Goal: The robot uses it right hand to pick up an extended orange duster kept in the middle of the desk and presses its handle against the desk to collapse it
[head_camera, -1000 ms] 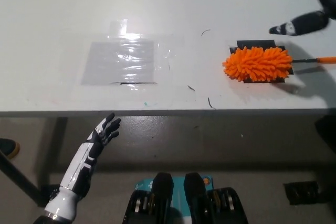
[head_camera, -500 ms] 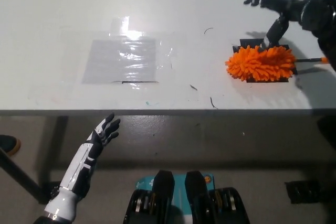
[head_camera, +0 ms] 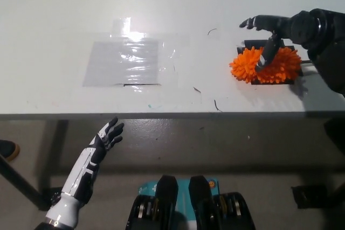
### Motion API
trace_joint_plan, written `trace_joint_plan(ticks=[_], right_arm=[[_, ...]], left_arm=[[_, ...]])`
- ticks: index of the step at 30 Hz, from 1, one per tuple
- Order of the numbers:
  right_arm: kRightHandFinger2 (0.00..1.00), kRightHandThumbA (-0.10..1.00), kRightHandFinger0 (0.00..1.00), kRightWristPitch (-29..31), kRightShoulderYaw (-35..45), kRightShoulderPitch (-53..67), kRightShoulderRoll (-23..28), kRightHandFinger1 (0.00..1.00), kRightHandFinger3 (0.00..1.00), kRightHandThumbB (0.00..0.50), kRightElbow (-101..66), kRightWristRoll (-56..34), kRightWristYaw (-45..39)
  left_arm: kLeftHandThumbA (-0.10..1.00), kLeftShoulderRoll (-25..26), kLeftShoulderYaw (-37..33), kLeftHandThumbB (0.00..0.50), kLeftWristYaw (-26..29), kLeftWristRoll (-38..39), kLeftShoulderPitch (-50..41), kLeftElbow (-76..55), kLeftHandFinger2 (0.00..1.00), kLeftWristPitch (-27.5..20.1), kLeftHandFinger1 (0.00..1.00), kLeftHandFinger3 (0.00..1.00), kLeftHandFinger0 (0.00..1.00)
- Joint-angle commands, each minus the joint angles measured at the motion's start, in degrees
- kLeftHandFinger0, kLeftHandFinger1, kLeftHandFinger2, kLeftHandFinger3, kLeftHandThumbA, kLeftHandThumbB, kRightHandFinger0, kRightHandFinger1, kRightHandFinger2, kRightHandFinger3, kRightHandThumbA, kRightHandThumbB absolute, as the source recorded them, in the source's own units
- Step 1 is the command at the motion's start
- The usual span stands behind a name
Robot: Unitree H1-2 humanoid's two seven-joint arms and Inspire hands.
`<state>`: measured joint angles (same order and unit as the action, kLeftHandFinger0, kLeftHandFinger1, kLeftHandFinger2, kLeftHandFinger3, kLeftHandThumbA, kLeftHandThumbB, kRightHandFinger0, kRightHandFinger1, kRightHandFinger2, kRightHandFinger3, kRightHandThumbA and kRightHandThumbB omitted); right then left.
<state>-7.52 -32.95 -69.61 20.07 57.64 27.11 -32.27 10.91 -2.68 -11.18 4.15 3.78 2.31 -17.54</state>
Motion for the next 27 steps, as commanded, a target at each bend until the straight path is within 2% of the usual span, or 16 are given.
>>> trace_joint_plan(ticks=[1, 2, 10, 11, 15, 23, 24, 25, 26, 27], right_arm=[[1.0, 1.0, 1.0, 2.0, -0.31, -4.97, -0.32, 1.0, 1.0, 0.441, 1.86, 1.65, -0.73], [1.0, 1.0, 1.0, 2.03, -0.74, -5.13, -0.85, 1.0, 1.0, 0.46, 3.11, 2.17, -0.62], [1.0, 1.0, 1.0, 3.31, -3.26, -5.91, -1.63, 1.0, 1.0, 0.475, 5.67, 4.41, -0.18], [1.0, 1.0, 1.0, 3.14, -4.6, -6.22, -2.14, 1.0, 1.0, 0.491, 7.62, 5.75, -0.04], [1.0, 1.0, 1.0, 3.1, -4.85, -6.49, -2.97, 1.0, 1.0, 0.455, 10.97, 5.88, 1.85], [1.0, 1.0, 1.0, 3.81, -4.8, -6.18, -4.24, 1.0, 1.0, 0.456, 15.99, 6.3, 3.52], [1.0, 1.0, 1.0, 4.65, -5.1, -6.29, -4.43, 1.0, 1.0, 0.427, 16.68, 6.44, 2.84], [1.0, 1.0, 1.0, 5.45, -5.18, -6.3, -4.62, 1.0, 1.0, 0.344, 17.33, 6.48, 2.97], [1.0, 1.0, 1.0, 6.26, -4.91, -6.13, -4.94, 1.0, 1.0, 0.226, 18.08, 6.38, 4.92], [1.0, 1.0, 1.0, 6.55, -4.65, -6.0, -5.11, 1.0, 1.0, 0.213, 18.46, 6.34, 6.57]], left_arm=[[1.0, 0.8, 0.35, 0.231, -0.7, 0.46, 0.08, -0.34, 1.0, -0.89, 1.0, 1.0, 1.0], [1.0, 0.94, 0.41, 0.248, -0.59, 0.14, 0.05, -0.51, 1.0, -0.33, 1.0, 1.0, 1.0], [1.0, 1.05, 0.42, 0.255, -0.57, -0.09, 0.11, -0.97, 1.0, 0.47, 1.0, 1.0, 1.0], [1.0, 1.01, 0.54, 0.253, -0.55, 0.13, 0.26, -0.93, 1.0, 0.23, 1.0, 1.0, 1.0], [1.0, 1.13, 0.6, 0.25, -0.57, 0.03, 0.36, -1.03, 1.0, 0.43, 1.0, 1.0, 1.0], [1.0, 1.0, 0.5, 0.226, -0.55, -0.2, 0.58, -1.0, 1.0, 0.22, 1.0, 1.0, 1.0], [1.0, 1.01, 0.52, 0.224, -0.59, -0.09, 0.54, -0.9, 1.0, 0.15, 1.0, 1.0, 1.0], [1.0, 1.03, 0.5, 0.222, -0.61, -0.08, 0.52, -0.9, 1.0, 0.15, 1.0, 1.0, 1.0], [1.0, 1.02, 0.51, 0.215, -0.56, -0.13, 0.49, -1.02, 1.0, 0.21, 1.0, 1.0, 1.0], [1.0, 0.98, 0.53, 0.213, -0.5, -0.13, 0.47, -1.08, 1.0, 0.24, 1.0, 1.0, 1.0]])
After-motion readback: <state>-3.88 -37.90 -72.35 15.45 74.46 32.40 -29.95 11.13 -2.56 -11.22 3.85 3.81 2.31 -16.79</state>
